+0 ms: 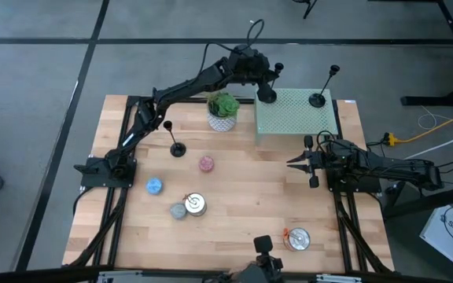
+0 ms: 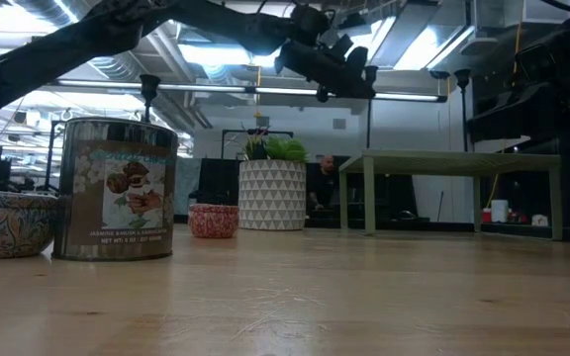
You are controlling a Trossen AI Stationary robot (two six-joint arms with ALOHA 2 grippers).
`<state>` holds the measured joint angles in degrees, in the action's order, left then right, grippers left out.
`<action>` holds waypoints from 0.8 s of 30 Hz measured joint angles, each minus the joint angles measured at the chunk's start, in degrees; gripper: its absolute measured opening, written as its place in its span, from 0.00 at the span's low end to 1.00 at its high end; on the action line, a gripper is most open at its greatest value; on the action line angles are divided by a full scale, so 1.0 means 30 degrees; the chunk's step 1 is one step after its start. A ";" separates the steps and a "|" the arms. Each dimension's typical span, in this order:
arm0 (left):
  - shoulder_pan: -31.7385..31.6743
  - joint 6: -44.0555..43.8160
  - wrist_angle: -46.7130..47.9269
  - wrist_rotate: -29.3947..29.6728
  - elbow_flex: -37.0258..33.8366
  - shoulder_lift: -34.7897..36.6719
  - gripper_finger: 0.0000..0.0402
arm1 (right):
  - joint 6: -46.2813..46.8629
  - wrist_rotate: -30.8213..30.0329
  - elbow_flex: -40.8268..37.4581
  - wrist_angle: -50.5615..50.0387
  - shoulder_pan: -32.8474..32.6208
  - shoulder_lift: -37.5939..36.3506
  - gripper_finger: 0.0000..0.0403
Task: Pick & Place candle stick holders
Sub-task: Put the right black candle holder and aligned with other black candle holder on the shelf
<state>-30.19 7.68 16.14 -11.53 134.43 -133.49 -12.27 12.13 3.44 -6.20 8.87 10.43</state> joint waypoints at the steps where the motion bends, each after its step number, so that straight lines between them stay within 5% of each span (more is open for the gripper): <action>1: 0.0025 0.0002 -0.0005 0.0000 -0.0003 0.0000 0.05 | 0.0000 0.0003 0.0000 -0.0001 0.0003 -0.0003 0.14; 24: 0.0285 -0.0348 -0.0015 0.0153 -0.0006 0.0000 0.33 | 0.0000 0.0004 0.0000 0.0000 -0.0002 -0.0002 0.13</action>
<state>-29.33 6.63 16.10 -11.07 134.41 -133.49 -12.27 12.14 3.44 -6.20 8.87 10.42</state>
